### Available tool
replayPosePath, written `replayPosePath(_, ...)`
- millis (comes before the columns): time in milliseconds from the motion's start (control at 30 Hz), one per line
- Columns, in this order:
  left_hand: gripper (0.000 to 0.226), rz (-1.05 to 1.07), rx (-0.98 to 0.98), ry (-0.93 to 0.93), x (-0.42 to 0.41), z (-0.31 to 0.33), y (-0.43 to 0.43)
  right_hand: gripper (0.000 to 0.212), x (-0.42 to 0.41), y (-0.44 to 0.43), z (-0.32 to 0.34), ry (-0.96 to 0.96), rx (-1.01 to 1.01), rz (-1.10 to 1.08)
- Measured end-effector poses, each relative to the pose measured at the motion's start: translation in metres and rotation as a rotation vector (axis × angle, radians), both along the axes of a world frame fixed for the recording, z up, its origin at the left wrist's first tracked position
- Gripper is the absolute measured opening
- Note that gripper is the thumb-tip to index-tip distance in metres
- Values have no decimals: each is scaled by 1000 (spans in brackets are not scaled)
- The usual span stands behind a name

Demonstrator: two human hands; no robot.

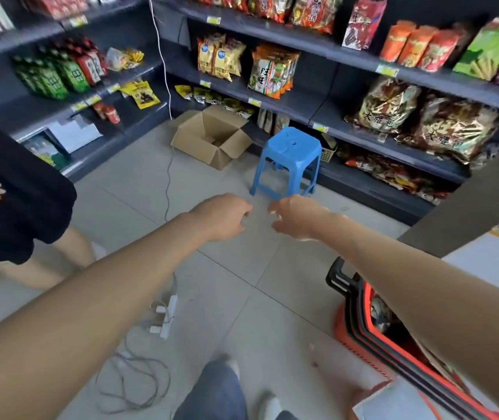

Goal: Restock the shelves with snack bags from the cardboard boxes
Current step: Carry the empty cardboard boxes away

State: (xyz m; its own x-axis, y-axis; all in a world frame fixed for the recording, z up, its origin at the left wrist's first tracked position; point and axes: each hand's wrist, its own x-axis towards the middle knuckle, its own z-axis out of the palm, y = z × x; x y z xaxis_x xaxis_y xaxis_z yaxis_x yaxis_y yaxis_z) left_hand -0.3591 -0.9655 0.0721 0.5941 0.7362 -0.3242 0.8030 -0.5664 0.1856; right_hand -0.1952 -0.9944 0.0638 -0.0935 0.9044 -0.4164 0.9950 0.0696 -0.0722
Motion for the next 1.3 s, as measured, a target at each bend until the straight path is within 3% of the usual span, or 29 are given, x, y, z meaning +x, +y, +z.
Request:
replayPosePath(733,29,106,12,16,26,-44,418,38,39,411,-26,-7,-24,-79)
replayPosePath(1033,31,228,-5,42,47,-65,571,39,69,592,-55,-33,-68,25)
replayPosePath(1300,13,336,-50,32,29,-101,715,33,48,742,-88,-32,-91,42)
